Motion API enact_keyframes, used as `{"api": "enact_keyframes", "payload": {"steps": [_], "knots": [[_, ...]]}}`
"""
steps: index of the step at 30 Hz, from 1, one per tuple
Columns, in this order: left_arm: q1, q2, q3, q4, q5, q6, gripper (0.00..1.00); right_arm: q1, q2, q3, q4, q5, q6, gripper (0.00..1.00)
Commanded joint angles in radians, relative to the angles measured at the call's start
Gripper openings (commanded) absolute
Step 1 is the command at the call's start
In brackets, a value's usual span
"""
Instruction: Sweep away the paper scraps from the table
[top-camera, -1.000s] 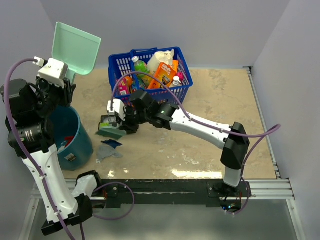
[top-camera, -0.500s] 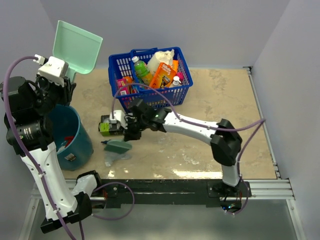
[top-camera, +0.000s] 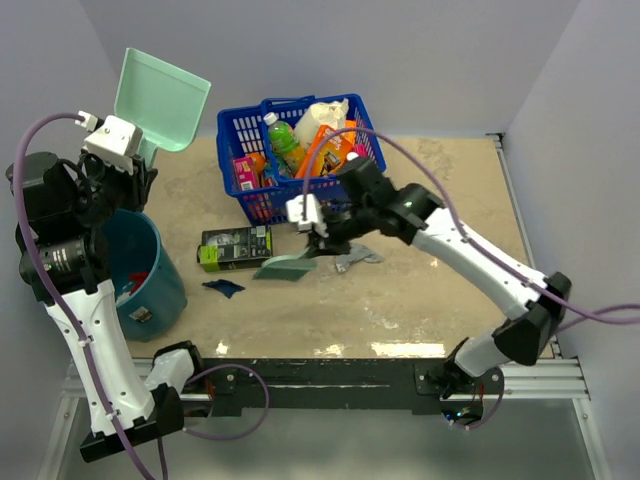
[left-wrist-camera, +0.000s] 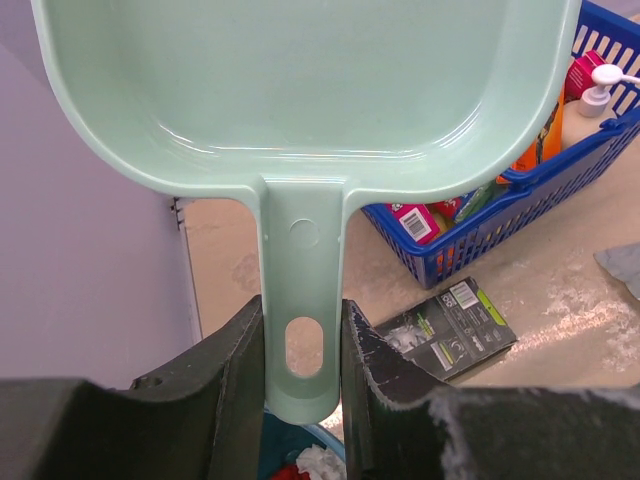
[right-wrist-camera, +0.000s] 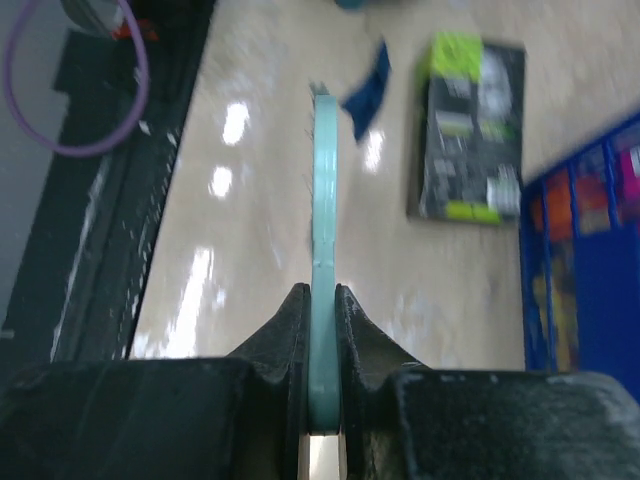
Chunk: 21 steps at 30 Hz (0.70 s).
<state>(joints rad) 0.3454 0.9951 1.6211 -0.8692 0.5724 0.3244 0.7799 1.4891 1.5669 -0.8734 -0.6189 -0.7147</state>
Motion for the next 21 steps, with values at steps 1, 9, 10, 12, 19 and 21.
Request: {"api": "enact_keyframes", "payload": {"steps": [1, 9, 10, 12, 19, 21], "knots": [[-0.005, -0.012, 0.014, 0.059, 0.029, -0.01, 0.0, 0.105, 0.184, 0.061, 0.284, -0.05, 0.15, 0.0], [-0.003, -0.026, 0.037, 0.021, 0.001, 0.013, 0.0, 0.221, 0.413, 0.163, 0.683, 0.023, 0.271, 0.0], [-0.005, -0.027, 0.036, 0.016, -0.003, 0.016, 0.0, 0.235, 0.44, 0.185, 0.688, 0.028, 0.28, 0.0], [-0.003, -0.033, 0.04, 0.003, -0.012, 0.016, 0.0, 0.26, 0.502, 0.237, 0.721, 0.062, 0.32, 0.0], [-0.003, -0.047, 0.052, -0.036, -0.02, 0.038, 0.0, 0.265, 0.545, 0.227, 0.717, 0.171, 0.4, 0.0], [-0.003, -0.049, 0.052, -0.036, -0.02, 0.039, 0.0, 0.262, 0.533, 0.194, 0.688, 0.22, 0.397, 0.0]]}}
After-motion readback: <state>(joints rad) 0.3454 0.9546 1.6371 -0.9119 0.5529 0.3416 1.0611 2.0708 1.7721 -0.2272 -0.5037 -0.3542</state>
